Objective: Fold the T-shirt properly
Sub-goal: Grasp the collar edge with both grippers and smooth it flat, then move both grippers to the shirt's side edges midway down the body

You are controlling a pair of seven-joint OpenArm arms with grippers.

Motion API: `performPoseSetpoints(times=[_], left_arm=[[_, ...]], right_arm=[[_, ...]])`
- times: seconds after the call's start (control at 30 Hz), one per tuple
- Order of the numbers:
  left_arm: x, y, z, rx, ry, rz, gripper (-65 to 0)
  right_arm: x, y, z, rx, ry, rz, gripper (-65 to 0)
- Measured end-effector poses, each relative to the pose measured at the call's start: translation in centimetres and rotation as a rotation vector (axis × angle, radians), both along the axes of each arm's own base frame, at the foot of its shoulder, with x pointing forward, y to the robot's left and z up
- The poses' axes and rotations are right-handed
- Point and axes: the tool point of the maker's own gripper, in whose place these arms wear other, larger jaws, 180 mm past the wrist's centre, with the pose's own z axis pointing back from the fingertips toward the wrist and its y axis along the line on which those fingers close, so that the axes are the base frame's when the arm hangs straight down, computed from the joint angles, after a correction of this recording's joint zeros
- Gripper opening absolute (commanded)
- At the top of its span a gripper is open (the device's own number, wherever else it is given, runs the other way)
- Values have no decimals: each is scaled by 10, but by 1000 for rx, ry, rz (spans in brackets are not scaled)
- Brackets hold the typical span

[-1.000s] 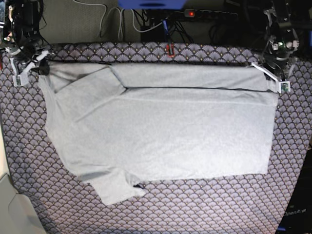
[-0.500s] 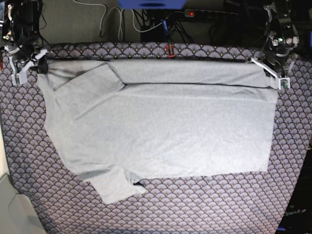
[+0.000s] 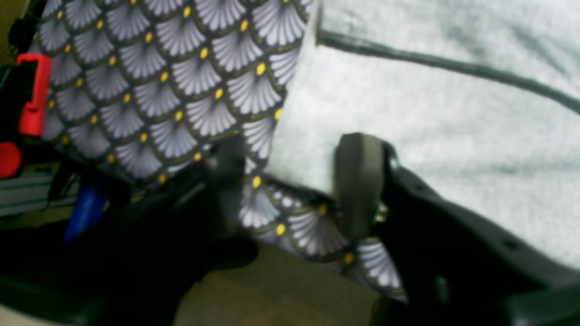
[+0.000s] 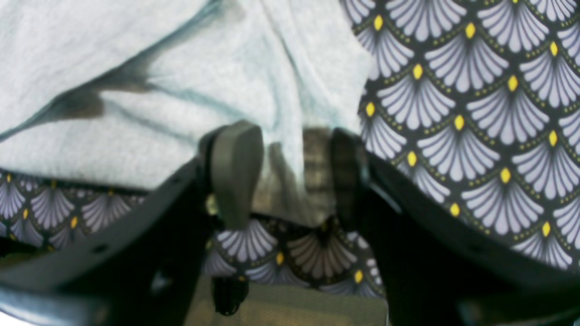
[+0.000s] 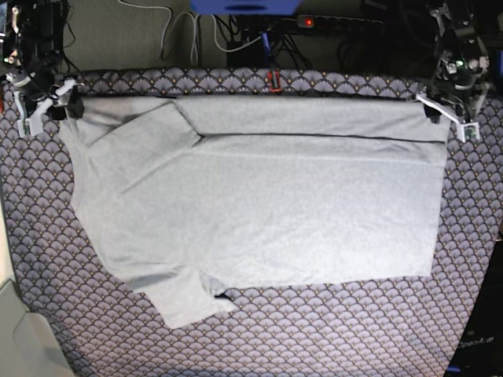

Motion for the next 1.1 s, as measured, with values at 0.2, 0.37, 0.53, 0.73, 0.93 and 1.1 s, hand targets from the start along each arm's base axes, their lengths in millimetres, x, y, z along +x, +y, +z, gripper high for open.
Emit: performPoseSetpoints(times=[0.2,0.37,0.53,0.73,0.93,1.1], left_arm=[[5,5,5,2,-21,15,-296],[45,39,47,44,-169,102,-296],[99,39,73,64,-246,52,-296],[171,6,73,-33,-285,-22,-296],[220,-12,59,-91,-277,-46,-297],[250,-20,50,-109,-314,-58,-297]], right_arm=[[-6,-30,8,-42,-6,-86,-343],[10,-65,34,-105,-66,-137,-343],[73,-67,71,-124,-207,-108,-340],[163,-38,98,-94,-267,8,-340],[222,-27,74,-27,-203,7,-340],[259,-18,65,1,-225,-5,-340]])
